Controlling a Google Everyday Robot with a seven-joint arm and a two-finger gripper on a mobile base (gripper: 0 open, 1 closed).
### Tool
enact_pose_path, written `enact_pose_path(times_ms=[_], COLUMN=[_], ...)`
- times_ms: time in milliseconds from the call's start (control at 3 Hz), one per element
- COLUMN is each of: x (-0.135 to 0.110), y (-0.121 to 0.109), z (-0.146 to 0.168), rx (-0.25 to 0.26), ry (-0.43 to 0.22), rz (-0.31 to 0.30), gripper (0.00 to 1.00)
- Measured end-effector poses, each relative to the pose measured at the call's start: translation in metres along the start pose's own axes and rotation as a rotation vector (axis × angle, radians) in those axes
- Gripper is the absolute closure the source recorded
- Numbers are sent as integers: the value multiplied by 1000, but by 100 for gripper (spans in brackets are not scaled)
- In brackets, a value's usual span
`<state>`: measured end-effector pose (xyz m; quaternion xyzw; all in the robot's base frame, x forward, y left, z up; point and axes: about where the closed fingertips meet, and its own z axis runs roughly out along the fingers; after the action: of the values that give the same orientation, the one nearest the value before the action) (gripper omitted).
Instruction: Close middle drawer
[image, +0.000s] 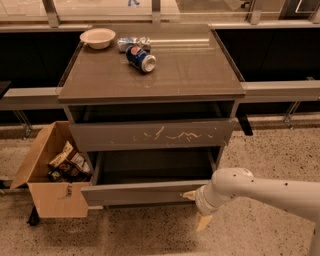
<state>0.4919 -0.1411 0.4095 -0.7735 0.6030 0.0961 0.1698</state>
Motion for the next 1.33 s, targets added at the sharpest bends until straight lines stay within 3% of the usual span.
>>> enact_pose_path(times_ms=[333,667,1000,1333], x=[6,9,12,12], y=[-29,-65,-89,-91], z=[0,0,0,-1], rx=[45,112,169,172], ry=[-1,-11,-31,-31], rz=[-28,-46,-60,-62], gripper=[47,78,99,0])
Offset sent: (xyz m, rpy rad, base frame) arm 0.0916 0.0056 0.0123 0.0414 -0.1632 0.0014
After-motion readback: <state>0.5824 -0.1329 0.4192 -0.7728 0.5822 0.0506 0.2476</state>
